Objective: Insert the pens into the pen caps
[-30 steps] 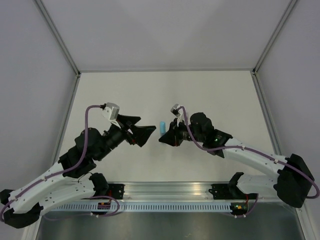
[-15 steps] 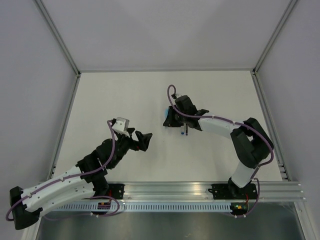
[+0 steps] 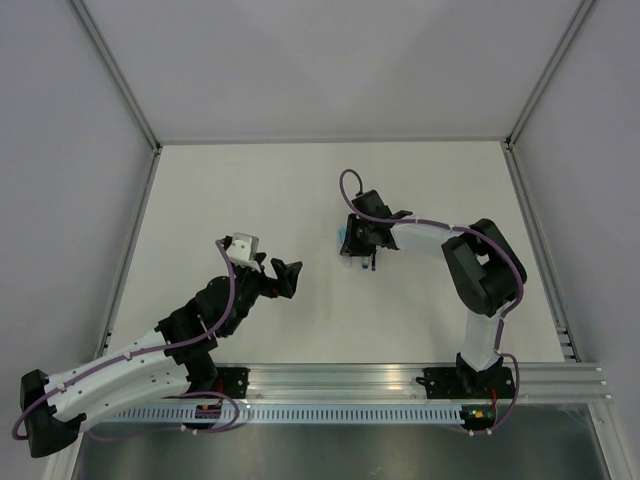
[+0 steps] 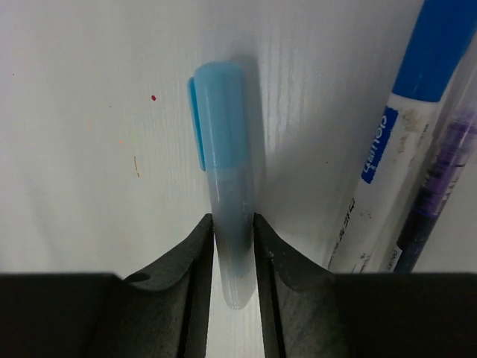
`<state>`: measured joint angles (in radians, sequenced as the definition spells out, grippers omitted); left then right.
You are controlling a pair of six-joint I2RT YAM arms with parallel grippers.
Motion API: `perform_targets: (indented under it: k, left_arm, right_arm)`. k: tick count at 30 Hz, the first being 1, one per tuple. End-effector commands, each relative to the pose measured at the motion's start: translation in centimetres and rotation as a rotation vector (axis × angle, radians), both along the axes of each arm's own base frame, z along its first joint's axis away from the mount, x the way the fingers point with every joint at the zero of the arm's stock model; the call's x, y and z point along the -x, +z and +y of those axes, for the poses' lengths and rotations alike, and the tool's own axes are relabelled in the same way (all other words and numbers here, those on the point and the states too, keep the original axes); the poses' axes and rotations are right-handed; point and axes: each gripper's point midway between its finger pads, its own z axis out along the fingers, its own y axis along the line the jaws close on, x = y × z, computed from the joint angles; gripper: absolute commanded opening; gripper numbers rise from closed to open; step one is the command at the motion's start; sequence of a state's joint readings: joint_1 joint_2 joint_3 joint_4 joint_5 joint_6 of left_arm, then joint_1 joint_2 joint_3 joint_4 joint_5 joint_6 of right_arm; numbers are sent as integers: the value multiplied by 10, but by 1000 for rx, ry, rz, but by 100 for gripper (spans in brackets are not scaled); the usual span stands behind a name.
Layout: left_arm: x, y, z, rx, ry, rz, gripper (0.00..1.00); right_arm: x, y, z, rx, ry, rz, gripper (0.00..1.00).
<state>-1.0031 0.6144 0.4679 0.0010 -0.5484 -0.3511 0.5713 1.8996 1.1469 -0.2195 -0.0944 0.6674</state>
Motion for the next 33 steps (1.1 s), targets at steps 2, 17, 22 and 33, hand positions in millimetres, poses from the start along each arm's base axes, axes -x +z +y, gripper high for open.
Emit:
perform_targets:
  k: [2,17,22,33]
  left_arm:
    - [-3,10,4,-7,22,-38,100]
    - [-4,8,3,-13,22,-36,100]
    - [-4,6,2,-20,15,-35,100]
    - [-5,0,-3,-41,-4,-38,100]
  right_arm:
    - [-8,4,-15,37,-58,7,36]
    - [-16,31,-32,69,-67,-36,39]
    - [-16,62,-36,73,-49,-89,39]
    - [25,154,-39,-136,65,-370,84]
